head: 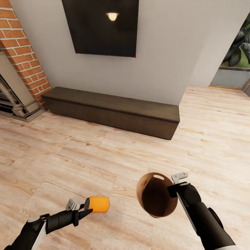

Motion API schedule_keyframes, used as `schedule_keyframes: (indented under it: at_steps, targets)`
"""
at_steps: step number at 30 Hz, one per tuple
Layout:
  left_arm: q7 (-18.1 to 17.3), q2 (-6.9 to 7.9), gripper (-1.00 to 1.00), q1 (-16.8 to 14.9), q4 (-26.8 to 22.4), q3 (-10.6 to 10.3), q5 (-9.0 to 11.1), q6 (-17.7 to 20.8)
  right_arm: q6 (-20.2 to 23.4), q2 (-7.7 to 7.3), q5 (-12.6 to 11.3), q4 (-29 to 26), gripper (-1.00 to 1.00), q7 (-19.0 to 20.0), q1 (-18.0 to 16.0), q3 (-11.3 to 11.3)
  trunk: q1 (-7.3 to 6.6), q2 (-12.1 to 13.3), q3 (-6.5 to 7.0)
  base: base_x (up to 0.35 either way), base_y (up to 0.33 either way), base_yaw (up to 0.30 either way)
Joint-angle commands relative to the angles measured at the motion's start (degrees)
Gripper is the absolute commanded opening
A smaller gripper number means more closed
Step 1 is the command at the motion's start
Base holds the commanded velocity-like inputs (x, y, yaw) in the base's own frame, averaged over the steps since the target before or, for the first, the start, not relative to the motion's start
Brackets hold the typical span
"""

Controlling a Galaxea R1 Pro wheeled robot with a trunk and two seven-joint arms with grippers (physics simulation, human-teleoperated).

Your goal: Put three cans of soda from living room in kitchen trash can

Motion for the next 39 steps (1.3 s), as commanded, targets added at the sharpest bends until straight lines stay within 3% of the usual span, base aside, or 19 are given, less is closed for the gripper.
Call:
schedule_keyframes:
  at_steps: [1,3,7,10,14,19,33,39]
  targets:
    - [-0.54,0.03,-1.0,0.01,-0.42,0.01,-0.07,-0.05,-0.02,0.01,-0.7,0.04,-1.0,0.28,-0.02,0.01,0.0,0.0,0.0,0.0,0.0,0.0]
    - [-2.07,0.1,-1.0,0.01,-2.06,0.04,-0.01,0.68,-0.72,0.02,-0.69,0.21,-1.0,0.28,-0.02,0.01,0.0,0.0,0.0,0.0,0.0,0.0]
    - [-4.3,0.15,-1.0,0.01,-6.45,0.08,0.02,7.45,-3.21,0.15,-0.69,1.73,-1.0,0.28,-0.02,0.03,0.0,0.0,0.0,0.0,0.0,0.0]
    - [-5.03,0.15,-1.0,0.01,-9.93,0.09,0.07,9.77,-3.85,0.26,-0.69,3.41,-1.0,0.28,-0.02,0.06,0.0,0.0,0.0,0.0,0.0,0.0]
    - [-5.29,0.15,-1.0,0.01,-11.11,0.06,0.1,10.67,-4.01,0.74,-0.69,4.29,-1.0,0.28,-0.02,0.39,0.0,0.0,0.0,0.0,0.0,0.0]
    - [-5.44,0.15,-1.0,0.01,-11.6,-0.07,0.14,12.47,-5.73,1.04,-0.69,6.63,-1.0,0.28,-0.02,2.78,0.0,0.0,0.0,0.0,0.0,0.0]
    - [-8.03,0.06,-1.0,0.01,-11.79,-0.27,0.2,12.82,-6.34,1.22,-0.69,8.75,-1.0,0.28,-0.22,3.24,0.0,0.0,0.0,0.0,0.0,0.0]
    - [-8.32,-0.31,-1.0,0.01,-14.91,-0.24,0.2,13.54,-6.48,1.49,-0.69,10.42,-1.0,0.28,-0.45,3.26,0.0,0.0,0.0,0.0,0.0,0.0]
